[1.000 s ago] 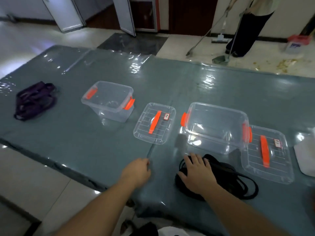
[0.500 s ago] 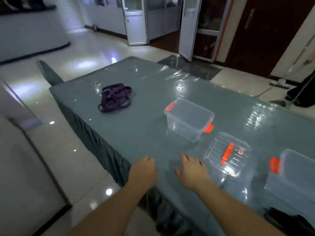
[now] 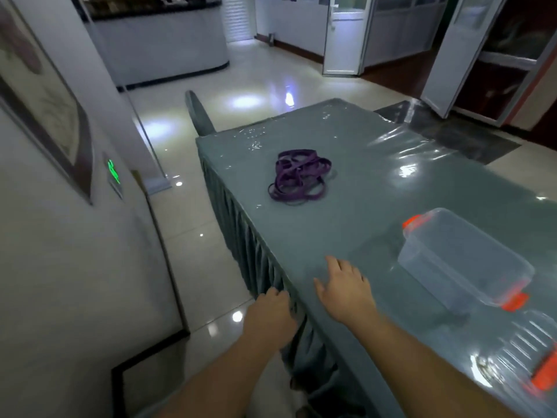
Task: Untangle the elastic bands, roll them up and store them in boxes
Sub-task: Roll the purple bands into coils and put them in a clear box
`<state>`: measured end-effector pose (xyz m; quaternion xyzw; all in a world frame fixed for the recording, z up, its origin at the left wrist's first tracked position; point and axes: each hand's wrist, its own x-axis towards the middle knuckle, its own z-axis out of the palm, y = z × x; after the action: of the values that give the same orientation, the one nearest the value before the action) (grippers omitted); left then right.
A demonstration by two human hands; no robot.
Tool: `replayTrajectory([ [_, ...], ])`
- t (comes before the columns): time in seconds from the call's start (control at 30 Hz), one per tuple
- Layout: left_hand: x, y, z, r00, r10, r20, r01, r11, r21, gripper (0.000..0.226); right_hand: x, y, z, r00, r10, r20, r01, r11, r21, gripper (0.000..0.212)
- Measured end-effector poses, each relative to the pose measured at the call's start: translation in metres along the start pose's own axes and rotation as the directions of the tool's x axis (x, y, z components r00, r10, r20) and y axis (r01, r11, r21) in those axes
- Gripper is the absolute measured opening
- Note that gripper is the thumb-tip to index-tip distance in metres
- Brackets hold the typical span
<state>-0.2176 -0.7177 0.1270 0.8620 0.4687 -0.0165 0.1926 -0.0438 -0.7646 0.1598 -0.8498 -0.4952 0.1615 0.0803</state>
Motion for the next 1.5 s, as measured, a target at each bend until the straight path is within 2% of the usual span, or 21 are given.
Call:
replayTrajectory([
  [0.17,0.057,-0.036,-0.028,0.994,-0.104,-0.04,0.105,0.994,0.011,0.021,0.068,-0.039,0.01,0.997,-0.058,0.058,0.055,0.997,0.045,0.066],
  [0.27,0.094,-0.057,-0.049,0.986,-0.154,-0.066,0.156,0.987,0.022,0.029,0.108,-0.052,0.013,0.994,-0.079,0.074,0.074,0.995,0.064,0.063],
  [0.53,0.163,-0.109,-0.102,0.968,-0.221,-0.119,0.22,0.975,-0.017,0.033,0.181,-0.078,0.028,0.977,-0.042,0.208,0.027,0.997,0.073,0.056],
  [0.67,0.197,-0.143,-0.114,0.968,-0.219,-0.121,0.22,0.975,-0.006,0.034,0.218,-0.102,0.029,0.979,-0.014,0.203,-0.002,0.997,0.079,0.051],
  [0.9,0.281,-0.214,-0.136,0.983,-0.142,-0.116,0.14,0.99,-0.025,0.032,0.299,-0.159,0.033,0.986,0.088,0.143,-0.097,0.993,0.061,0.054],
  [1.13,0.369,-0.271,-0.174,0.999,-0.031,-0.038,0.032,0.999,0.023,0.026,0.372,-0.218,0.019,0.983,0.183,0.0,-0.182,0.979,0.09,0.057],
  [1.3,0.419,-0.278,-0.173,0.994,0.056,0.093,-0.062,0.996,0.067,0.028,0.404,-0.224,0.01,0.955,0.293,-0.044,-0.284,0.948,0.14,0.056],
  [1.5,0.48,-0.26,-0.169,0.965,0.127,0.231,-0.159,0.98,0.123,0.032,0.44,-0.197,0.008,0.901,0.433,-0.03,-0.416,0.882,0.222,0.06],
])
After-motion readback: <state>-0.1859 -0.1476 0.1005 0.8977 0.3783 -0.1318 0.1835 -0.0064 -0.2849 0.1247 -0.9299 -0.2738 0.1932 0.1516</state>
